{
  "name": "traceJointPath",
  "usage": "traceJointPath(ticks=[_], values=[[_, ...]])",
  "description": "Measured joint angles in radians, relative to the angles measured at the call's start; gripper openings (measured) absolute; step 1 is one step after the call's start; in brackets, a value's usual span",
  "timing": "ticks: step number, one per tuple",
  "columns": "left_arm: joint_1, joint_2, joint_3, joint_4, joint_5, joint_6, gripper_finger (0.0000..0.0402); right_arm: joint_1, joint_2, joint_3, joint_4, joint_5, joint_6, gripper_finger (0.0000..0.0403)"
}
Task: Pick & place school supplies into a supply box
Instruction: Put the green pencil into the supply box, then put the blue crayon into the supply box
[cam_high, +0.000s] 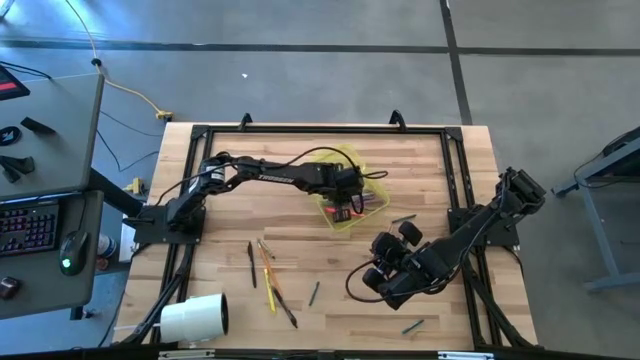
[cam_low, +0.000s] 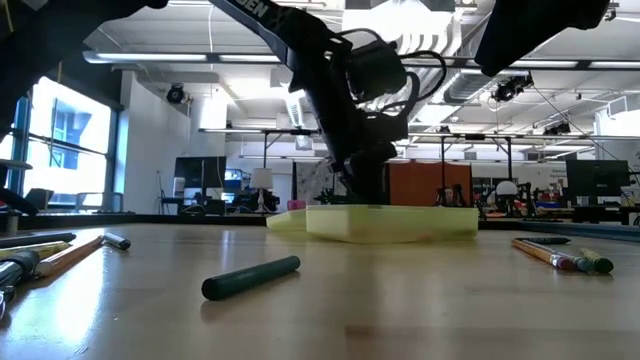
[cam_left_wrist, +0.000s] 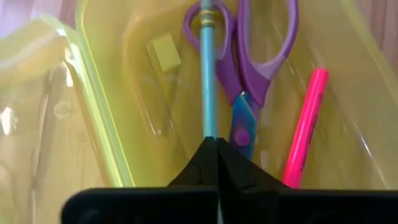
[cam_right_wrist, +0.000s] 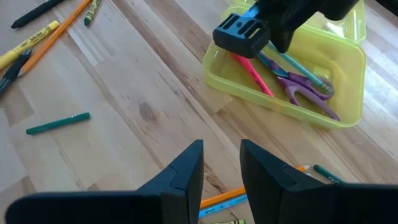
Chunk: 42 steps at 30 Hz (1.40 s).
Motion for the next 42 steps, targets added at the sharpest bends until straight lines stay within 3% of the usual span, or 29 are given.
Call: traceJointPath(ticks=[7,14,22,27,31,36,42], values=[[0.0,0.0,0.0,0.002,-0.001,0.005,0.0048,0.0,0.0,0.0,0.005,-0.001,-0.009,0.0089],[0.0,0.0,0.0,-0.008,0.0,-0.004,0.0034,0.0,0.0,0.0,0.006,-0.001,-0.01,0.0089],[0.007,-0.038,0.139,-0.436,-0.038,0.007,0.0045,-0.002,0.0,0.0,-0.019,0.015,-0.036,0.0089],[0.017,-0.12,0.16,-0.481,0.008,0.016,0.0056,-0.002,0.0,0.0,-0.054,0.111,-0.116,0.0089],[0.011,-0.205,0.159,-0.569,0.056,0.033,0.0046,-0.002,0.0,0.0,-0.042,0.116,-0.087,0.0089],[0.013,-0.344,0.053,-0.555,0.083,-0.008,0.0032,0.0,0.003,0.0,-0.015,0.133,-0.085,0.0089],[-0.022,-0.592,-0.276,-0.447,0.043,-0.165,0.0043,0.0,0.016,0.0,-0.027,0.13,-0.098,0.0089]])
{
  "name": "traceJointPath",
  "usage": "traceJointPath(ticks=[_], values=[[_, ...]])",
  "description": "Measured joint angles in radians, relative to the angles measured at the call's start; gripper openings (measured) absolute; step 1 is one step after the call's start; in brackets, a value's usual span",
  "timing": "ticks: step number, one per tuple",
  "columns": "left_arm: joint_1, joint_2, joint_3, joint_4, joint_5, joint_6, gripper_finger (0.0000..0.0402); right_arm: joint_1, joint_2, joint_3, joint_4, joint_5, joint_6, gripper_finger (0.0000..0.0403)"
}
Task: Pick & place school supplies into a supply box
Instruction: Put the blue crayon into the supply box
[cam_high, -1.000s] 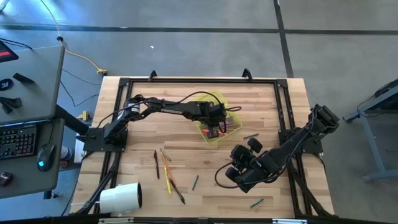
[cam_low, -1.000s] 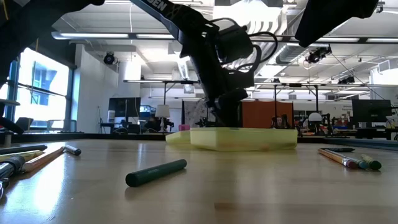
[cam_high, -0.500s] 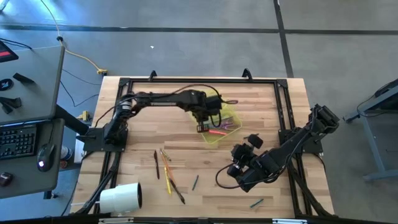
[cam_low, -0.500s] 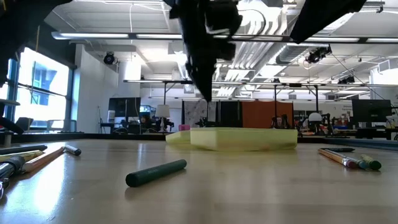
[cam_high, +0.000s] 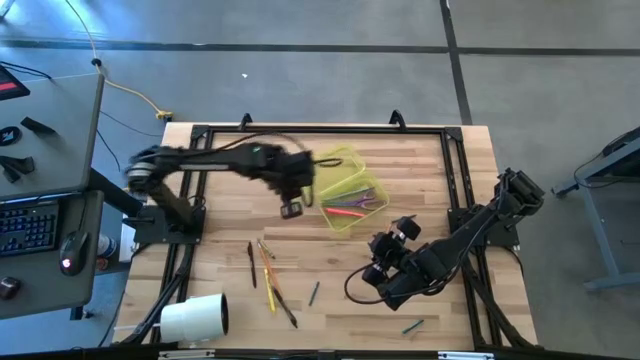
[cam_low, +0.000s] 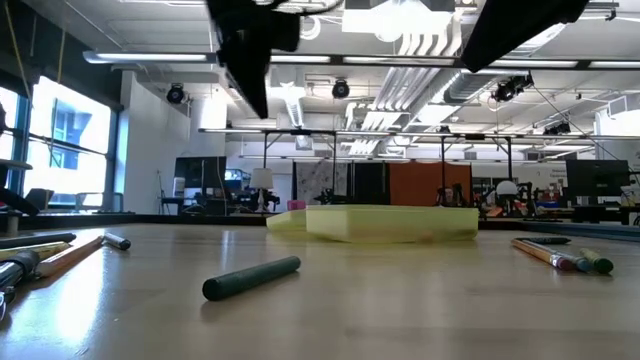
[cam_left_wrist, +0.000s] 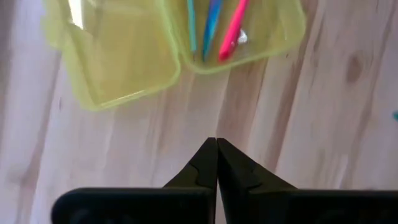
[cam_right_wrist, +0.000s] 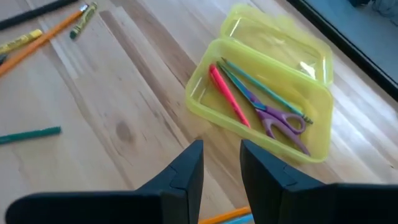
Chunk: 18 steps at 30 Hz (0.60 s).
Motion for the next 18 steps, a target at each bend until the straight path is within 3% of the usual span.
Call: traceJointPath(ticks=[5,9,13,18], values=[[-0.061,-0.224,-0.393,0.411,-0.029,-0.043,0.0054,-0.007,0.0,0.0,-0.002,-0.038,-0.104,0.0089],[-0.097,-0.352,-0.645,0.752,-0.027,-0.01,0.0053,-0.02,0.0,0.0,-0.002,0.003,-0.207,0.0089],[-0.097,-0.413,-0.784,0.973,-0.025,-0.034,0.0051,-0.044,0.0,0.0,-0.003,-0.012,-0.25,0.0089],[-0.097,-0.418,-0.831,1.071,-0.052,-0.043,0.005,-0.073,0.0,0.0,-0.006,0.06,-0.355,0.0082]])
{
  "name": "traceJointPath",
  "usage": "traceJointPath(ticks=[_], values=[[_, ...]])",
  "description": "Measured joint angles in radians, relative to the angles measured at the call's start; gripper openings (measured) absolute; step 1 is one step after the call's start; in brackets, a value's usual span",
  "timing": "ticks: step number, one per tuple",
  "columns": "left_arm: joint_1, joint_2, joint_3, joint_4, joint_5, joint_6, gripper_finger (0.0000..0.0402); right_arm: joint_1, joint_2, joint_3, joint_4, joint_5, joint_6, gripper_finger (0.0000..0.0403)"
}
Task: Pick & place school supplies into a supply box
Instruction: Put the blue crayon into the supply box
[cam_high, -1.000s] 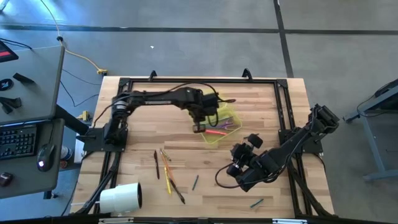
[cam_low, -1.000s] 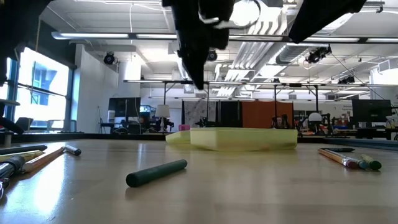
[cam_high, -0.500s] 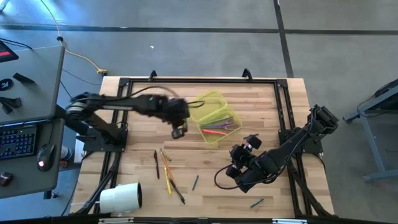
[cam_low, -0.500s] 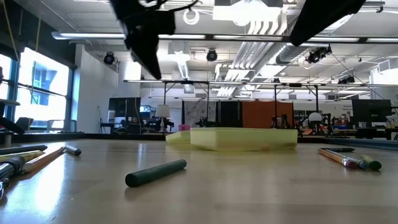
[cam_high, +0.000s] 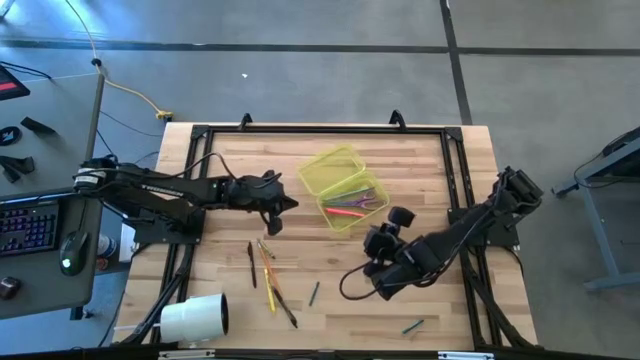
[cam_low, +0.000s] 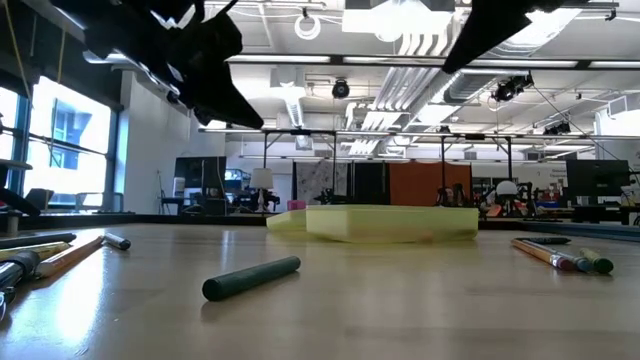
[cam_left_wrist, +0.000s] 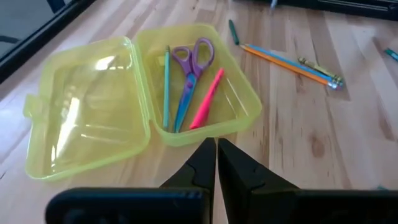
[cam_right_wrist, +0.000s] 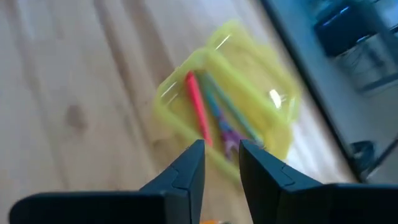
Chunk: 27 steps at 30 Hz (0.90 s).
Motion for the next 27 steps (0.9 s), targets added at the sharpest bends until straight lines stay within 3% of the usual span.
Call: traceJointPath(ticks=[2,4,9,14,19,23,27], values=[[0.0,0.013,0.0,0.01,-0.008,0.0,0.0049,-0.017,0.0,0.0,0.0,0.04,-0.002,0.0081],[0.0,0.018,-0.001,0.007,-0.013,-0.004,0.0049,-0.038,0.0,0.0,-0.007,0.011,-0.03,0.0081],[0.0,0.016,0.0,0.067,-0.062,-0.005,0.0046,-0.069,0.0,0.0,-0.16,-0.27,-0.156,0.008],[0.0,0.016,0.0,0.108,-0.176,-0.005,0.0041,-0.058,-0.007,-0.007,-0.495,-0.201,0.072,0.008],[0.0,0.016,0.0,0.104,-0.198,0.004,0.0042,-0.018,-0.191,-0.211,-0.243,-0.111,-0.068,0.008],[0.001,0.016,0.0,0.12,-0.199,0.007,0.004,-0.023,-0.374,-0.456,-0.173,-0.137,0.108,0.008],[0.001,0.016,0.0,0.125,-0.2,0.026,0.0042,-0.04,-0.563,-0.697,0.195,-0.192,0.162,0.008]])
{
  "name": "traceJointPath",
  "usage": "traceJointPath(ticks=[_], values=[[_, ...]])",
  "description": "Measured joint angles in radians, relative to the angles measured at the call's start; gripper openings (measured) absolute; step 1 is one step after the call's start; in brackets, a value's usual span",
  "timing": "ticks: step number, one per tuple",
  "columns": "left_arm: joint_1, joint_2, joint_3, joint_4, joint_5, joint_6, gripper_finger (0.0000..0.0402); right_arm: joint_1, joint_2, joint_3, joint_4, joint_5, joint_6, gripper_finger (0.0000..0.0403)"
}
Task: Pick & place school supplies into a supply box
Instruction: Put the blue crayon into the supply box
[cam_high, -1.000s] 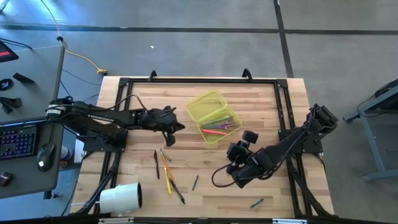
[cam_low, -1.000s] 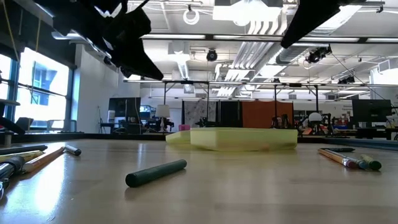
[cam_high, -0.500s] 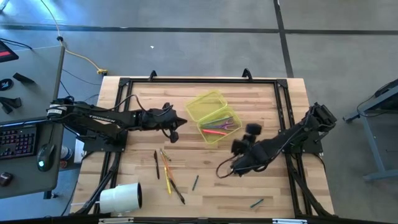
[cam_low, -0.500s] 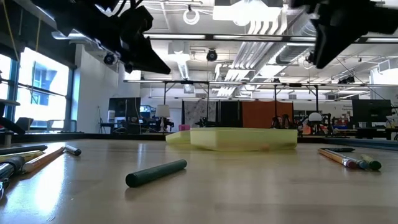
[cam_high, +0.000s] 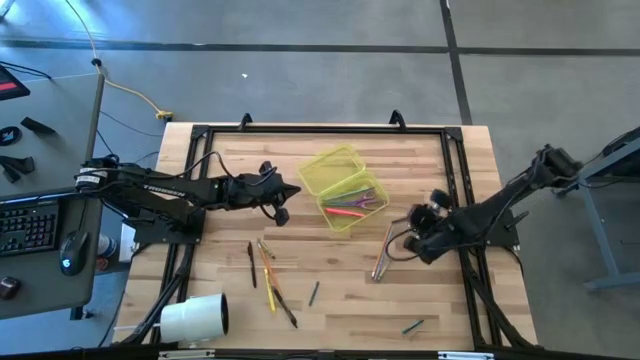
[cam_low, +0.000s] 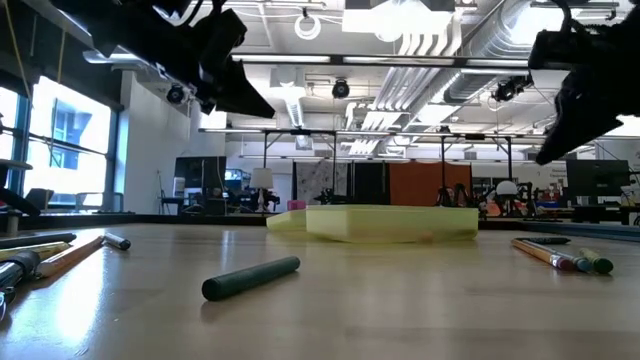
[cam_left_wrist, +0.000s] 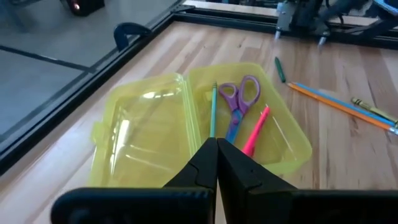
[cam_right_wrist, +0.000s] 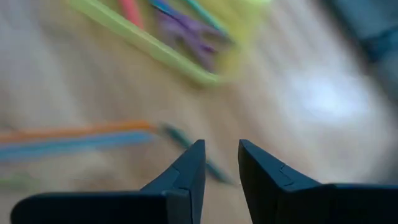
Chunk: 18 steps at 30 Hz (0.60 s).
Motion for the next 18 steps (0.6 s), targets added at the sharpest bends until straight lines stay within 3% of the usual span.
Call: traceJointPath(ticks=[3,6,13,18], values=[[0.0,0.0,0.0,0.011,-0.002,0.004,0.0045,-0.014,-0.108,-0.156,0.373,-0.015,-0.176,0.008],[0.0,0.0,0.0,0.047,-0.002,0.005,0.0046,-0.043,-0.168,-0.28,0.591,-0.014,-0.338,0.008],[0.0,0.0,0.0,0.091,-0.002,0.012,0.0046,-0.192,-0.208,-0.397,0.651,-0.084,-0.277,0.0081],[0.0,0.0,0.0,0.118,-0.002,0.012,0.0046,-0.291,-0.205,-0.4,0.675,-0.17,-0.395,0.0081]])
